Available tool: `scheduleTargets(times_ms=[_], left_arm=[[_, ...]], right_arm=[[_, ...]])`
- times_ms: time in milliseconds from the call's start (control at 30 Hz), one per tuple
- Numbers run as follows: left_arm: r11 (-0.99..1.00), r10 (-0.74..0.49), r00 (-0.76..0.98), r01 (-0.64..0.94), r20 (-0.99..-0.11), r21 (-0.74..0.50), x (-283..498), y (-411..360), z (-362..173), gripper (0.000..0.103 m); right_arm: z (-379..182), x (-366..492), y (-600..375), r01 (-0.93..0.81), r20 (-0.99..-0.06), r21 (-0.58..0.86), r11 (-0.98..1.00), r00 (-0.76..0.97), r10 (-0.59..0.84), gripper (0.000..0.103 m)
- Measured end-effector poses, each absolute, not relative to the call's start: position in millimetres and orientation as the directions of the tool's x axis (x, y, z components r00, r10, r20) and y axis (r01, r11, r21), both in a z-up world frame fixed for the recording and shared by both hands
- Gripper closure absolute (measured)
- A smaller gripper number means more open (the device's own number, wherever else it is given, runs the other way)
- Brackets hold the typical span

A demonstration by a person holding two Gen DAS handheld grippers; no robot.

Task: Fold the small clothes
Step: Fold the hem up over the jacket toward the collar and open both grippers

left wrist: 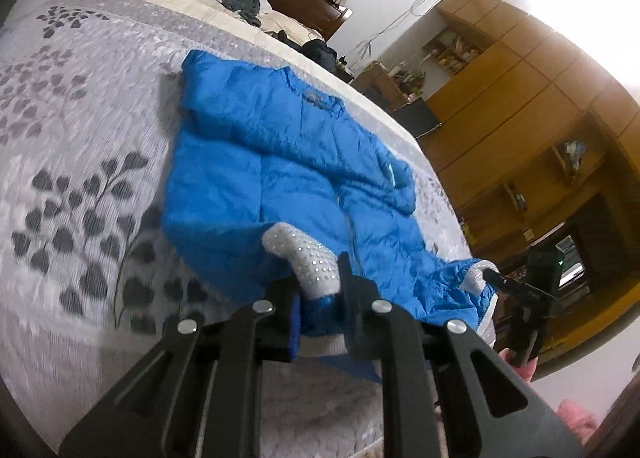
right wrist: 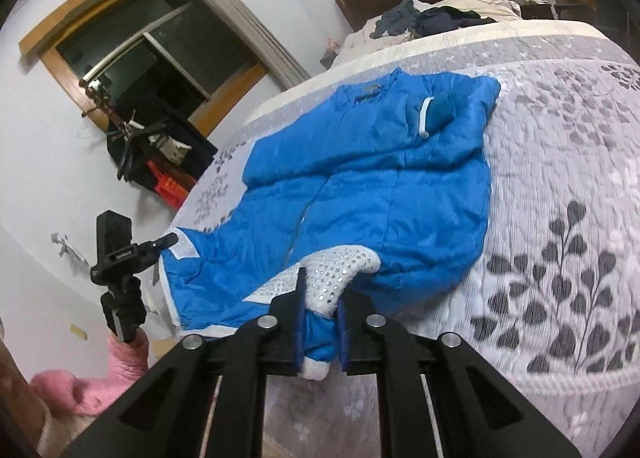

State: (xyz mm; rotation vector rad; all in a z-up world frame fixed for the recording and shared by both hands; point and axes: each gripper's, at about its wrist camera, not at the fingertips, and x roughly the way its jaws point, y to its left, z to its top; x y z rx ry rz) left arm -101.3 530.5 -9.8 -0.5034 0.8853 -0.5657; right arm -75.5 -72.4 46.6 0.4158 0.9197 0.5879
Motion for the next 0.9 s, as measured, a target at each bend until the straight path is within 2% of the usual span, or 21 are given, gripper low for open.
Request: scheduleTargets(times_ms=[367, 900], left_arm=[[0.678, -0.695, 0.511, 0.233, -0.505, -0.697, -18.4, 538.7, 6.0, 0.089], [0.654, -0.719, 0.425, 0.146, -0.55, -0.743, 107.9, 534.6, -38.8, 0.088]], right_arm=[[48.4, 7.5, -95.7, -0.196, -0.608, 0.642, 0.741, 0.457, 0.649, 0.091], [-0.8, 116.7, -112.3, -0.04, -0.631, 0.721, 0.691, 0.374, 0.68, 0.091]])
